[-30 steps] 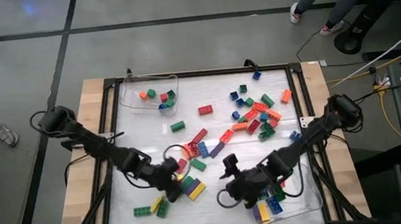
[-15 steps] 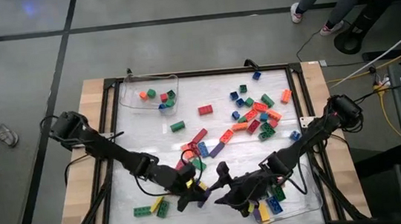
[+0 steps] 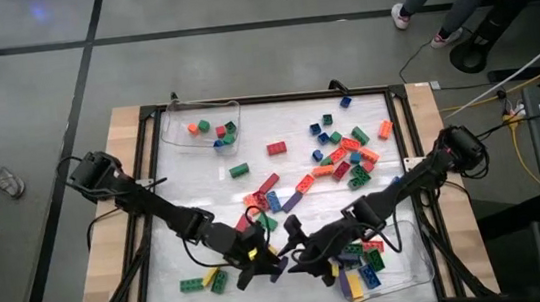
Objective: Sort blocks by size
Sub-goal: Put the rectangular violet block into the bottom transparent bin
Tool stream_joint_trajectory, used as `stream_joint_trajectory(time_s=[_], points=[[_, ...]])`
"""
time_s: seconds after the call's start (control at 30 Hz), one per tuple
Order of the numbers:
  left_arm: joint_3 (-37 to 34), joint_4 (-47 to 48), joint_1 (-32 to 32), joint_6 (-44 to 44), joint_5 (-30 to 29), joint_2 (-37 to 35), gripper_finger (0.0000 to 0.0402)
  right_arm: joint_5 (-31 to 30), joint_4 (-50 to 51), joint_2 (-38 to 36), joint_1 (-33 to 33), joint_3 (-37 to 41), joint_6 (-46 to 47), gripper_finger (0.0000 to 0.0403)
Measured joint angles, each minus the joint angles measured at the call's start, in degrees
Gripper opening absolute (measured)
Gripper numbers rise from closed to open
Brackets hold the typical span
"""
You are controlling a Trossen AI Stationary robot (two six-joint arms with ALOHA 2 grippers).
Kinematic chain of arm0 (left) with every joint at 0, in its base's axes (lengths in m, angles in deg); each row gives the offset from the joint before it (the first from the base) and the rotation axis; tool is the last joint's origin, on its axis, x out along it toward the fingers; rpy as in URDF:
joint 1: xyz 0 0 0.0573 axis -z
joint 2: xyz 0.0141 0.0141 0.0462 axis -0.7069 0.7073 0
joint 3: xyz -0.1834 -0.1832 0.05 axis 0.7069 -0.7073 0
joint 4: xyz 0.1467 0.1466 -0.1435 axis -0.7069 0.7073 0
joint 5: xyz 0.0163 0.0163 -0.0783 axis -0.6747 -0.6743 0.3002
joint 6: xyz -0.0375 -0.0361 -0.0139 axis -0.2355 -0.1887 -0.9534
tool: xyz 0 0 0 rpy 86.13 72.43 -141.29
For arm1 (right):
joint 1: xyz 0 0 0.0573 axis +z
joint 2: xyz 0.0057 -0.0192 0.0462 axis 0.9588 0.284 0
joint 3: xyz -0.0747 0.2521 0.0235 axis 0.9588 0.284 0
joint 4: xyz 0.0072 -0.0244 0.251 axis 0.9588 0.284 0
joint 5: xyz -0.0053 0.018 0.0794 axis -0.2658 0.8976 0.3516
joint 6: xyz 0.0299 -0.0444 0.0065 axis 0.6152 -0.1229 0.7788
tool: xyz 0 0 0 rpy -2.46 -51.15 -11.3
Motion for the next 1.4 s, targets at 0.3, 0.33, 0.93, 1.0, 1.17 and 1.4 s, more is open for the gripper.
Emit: stream_joint_trajectory(time_s=[0.3,0.33,0.93,1.0,1.17,1.4], points=[[0.0,0.0,-0.8,2.9,0.0,0.0,0.0093,1.2,-0.1,0.0,-0.3,0.0,0.0,0.0180],[0.0,0.0,-0.8,3.0,0.0,0.0,0.0093,1.2,-0.2,0.0,-0.3,0.0,0.0,0.0167],[0.0,0.5,-1.0,0.8,-0.3,0.0,0.0180,3.0,0.7,0.0,-0.3,0.0,3.2,0.0066],[0.0,0.6,-1.1,2.0,-0.3,0.0,0.0196,3.3,2.1,0.0,-0.2,-0.2,3.7,0.0065],[0.0,0.7,-1.1,5.0,0.3,0.0,0.0216,3.3,11.5,0.0,-0.2,-3.3,7.0,0.0057],[0.0,2.2,-1.1,8.7,4.8,-0.2,0.0213,5.1,35.1,0.0,0.6,-14.6,14.5,0.0066]])
